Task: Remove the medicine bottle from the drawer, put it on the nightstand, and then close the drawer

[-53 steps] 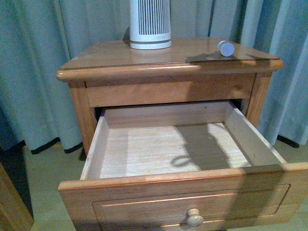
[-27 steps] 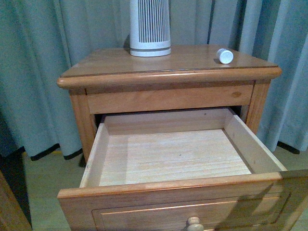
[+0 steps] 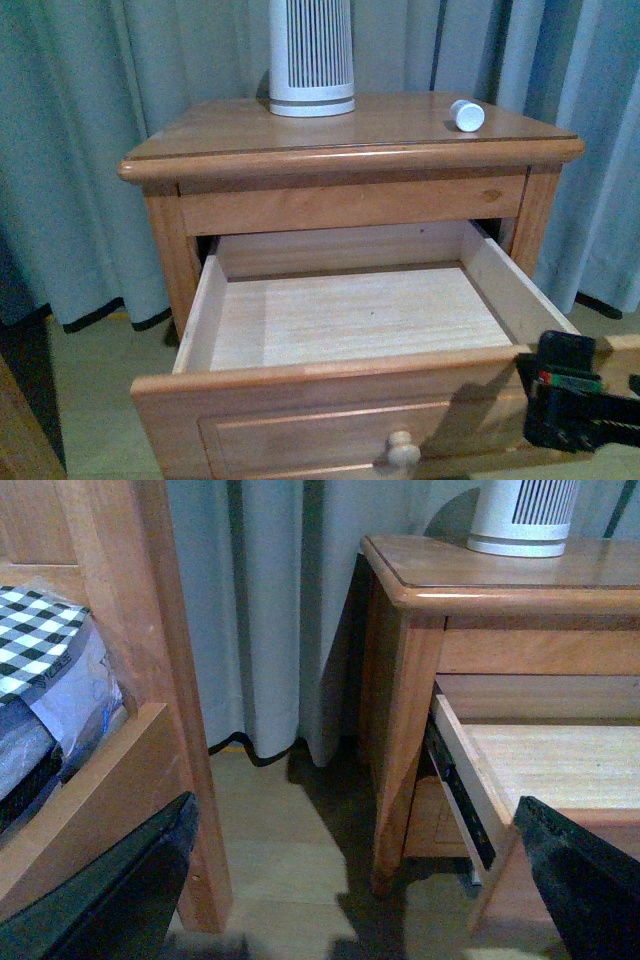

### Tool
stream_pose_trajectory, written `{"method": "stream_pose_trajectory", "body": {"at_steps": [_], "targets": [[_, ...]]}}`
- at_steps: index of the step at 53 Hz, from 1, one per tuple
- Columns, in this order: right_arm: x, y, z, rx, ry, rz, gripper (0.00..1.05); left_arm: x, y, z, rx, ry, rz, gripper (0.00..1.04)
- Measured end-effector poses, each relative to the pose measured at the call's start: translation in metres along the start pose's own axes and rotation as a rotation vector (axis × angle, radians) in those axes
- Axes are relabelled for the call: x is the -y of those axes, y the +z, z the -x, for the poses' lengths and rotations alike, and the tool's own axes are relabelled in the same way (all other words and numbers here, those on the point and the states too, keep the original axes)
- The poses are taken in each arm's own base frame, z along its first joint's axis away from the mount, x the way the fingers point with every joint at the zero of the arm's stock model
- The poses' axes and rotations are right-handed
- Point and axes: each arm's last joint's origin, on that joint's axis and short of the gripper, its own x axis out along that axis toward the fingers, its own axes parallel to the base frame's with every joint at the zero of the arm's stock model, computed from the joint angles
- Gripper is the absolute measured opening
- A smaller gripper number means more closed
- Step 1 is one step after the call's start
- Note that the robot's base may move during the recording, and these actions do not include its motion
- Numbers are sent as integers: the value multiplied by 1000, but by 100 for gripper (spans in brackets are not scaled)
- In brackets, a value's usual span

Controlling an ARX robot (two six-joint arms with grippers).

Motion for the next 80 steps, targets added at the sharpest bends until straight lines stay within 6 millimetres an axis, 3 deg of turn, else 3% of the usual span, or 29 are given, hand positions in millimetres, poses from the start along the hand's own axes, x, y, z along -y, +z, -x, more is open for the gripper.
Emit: {"method": "stream_pose_trajectory", "body": {"at_steps": [12, 20, 28, 34, 37, 41, 47, 57, 64, 70, 80], "targets": [[-8, 23, -97, 83, -13, 72, 98, 0, 0, 0, 0, 0, 0, 98], [-10, 40, -144, 129, -29, 96, 98, 0, 0, 0, 0, 0, 0, 98], [-10, 50, -176, 135, -22, 126, 98, 0, 0, 0, 0, 0, 0, 98], [-9, 50, -176, 121, -28, 122, 98, 0, 0, 0, 0, 0, 0, 98], [-9, 52, -163, 106, -31, 105, 98, 0, 0, 0, 0, 0, 0, 98], [-7, 60, -131, 90, -44, 71, 98, 0, 0, 0, 0, 0, 0, 98], [2, 73, -63, 93, -74, 49, 98, 0, 0, 0, 0, 0, 0, 98], [32, 80, 27, 174, -191, 53, 98, 0, 0, 0, 0, 0, 0, 98], [41, 79, 87, 304, -255, 91, 98, 0, 0, 0, 0, 0, 0, 98], [45, 68, 127, 370, -305, 106, 98, 0, 0, 0, 0, 0, 0, 98], [49, 43, 166, 432, -330, 137, 98, 0, 0, 0, 0, 0, 0, 98]]}}
